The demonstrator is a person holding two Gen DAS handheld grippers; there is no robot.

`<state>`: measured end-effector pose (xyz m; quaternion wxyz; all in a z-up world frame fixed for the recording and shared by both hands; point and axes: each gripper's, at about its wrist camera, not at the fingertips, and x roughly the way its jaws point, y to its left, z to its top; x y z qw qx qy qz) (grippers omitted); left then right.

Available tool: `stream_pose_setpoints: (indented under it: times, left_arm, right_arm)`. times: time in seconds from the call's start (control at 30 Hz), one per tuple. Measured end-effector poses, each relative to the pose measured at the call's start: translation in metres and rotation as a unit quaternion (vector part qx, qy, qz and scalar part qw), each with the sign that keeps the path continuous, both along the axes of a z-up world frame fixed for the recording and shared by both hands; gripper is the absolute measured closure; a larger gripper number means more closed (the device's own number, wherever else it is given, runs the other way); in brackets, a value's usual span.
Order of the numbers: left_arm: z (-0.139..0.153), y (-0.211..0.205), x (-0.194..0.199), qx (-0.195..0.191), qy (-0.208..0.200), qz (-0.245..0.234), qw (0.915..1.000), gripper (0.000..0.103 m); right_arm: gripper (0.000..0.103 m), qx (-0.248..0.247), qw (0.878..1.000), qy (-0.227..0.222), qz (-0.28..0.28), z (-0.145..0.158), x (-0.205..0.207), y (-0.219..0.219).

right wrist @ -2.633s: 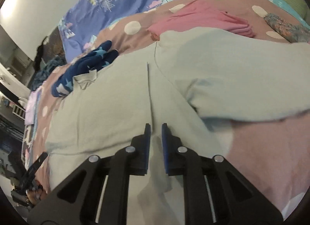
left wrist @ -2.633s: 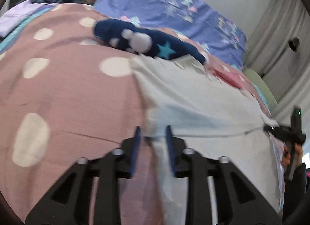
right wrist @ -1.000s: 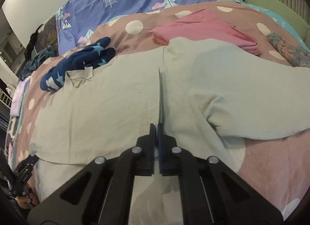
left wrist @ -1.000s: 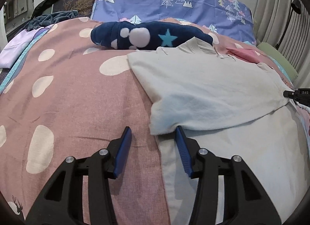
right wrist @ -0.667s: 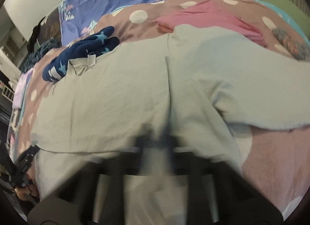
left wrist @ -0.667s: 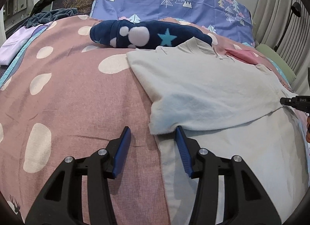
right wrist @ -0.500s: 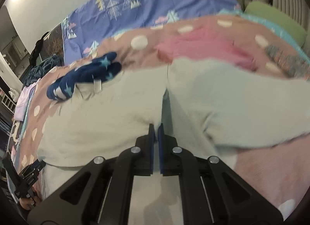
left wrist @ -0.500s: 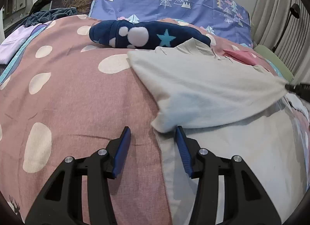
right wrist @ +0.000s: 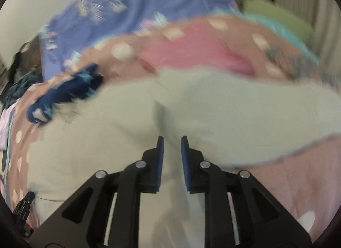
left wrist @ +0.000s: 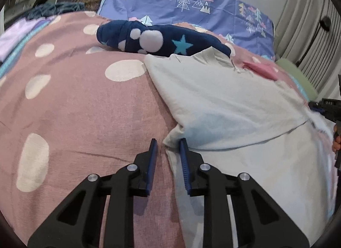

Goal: Fold small clothes

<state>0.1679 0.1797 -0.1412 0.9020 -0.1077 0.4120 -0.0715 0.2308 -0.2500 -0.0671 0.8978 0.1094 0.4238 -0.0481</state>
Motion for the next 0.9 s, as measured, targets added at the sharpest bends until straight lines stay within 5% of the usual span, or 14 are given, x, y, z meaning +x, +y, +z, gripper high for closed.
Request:
stream_pose_setpoints:
  times: [0.13, 0.33, 0.4, 0.6, 0.7, 0.73, 0.77, 0.9]
  left_arm:
    - [-0.002, 0.009, 0.001, -0.045, 0.000, 0.003, 0.9990, 0.080]
    - [-0.002, 0.010, -0.001, -0.057, -0.004, 0.001, 0.9983, 0.080]
    - [-0.002, 0.010, -0.001, -0.059, -0.005, 0.000, 0.9983, 0.080]
    - [-0.003, 0.012, 0.000, -0.075, -0.006, 0.000, 0.9972, 0.074]
    - [-0.004, 0.013, 0.000, -0.088, -0.008, -0.002, 0.9961, 0.072]
    - [-0.003, 0.013, 0.000, -0.089, -0.009, -0.003, 0.9960, 0.076]
    - [-0.002, 0.011, 0.000, -0.087, -0.005, -0.011, 0.9961, 0.096]
    - [0.003, -0.012, -0.004, 0.012, 0.010, -0.020, 0.9997, 0.096]
  right_arm:
    - [0.085, 0.004, 0.986, -0.010, 0.168, 0.025, 0.023, 0.100]
    - [0.075, 0.038, 0.925, 0.049, 0.374, 0.013, 0.063, 0.277]
    - [0.075, 0.056, 0.920, 0.077, 0.380, 0.003, 0.077, 0.313]
    - [0.063, -0.010, 0.912, 0.103, 0.396, -0.030, 0.099, 0.389]
    - [0.103, -0.061, 0.908, 0.119, 0.396, -0.051, 0.104, 0.411]
    - [0.103, -0.074, 0.913, 0.111, 0.386, -0.051, 0.105, 0.412]
    - [0.103, -0.073, 0.918, 0.095, 0.378, -0.049, 0.104, 0.410]
    - [0.103, -0.020, 0.933, 0.068, 0.352, -0.038, 0.123, 0.407]
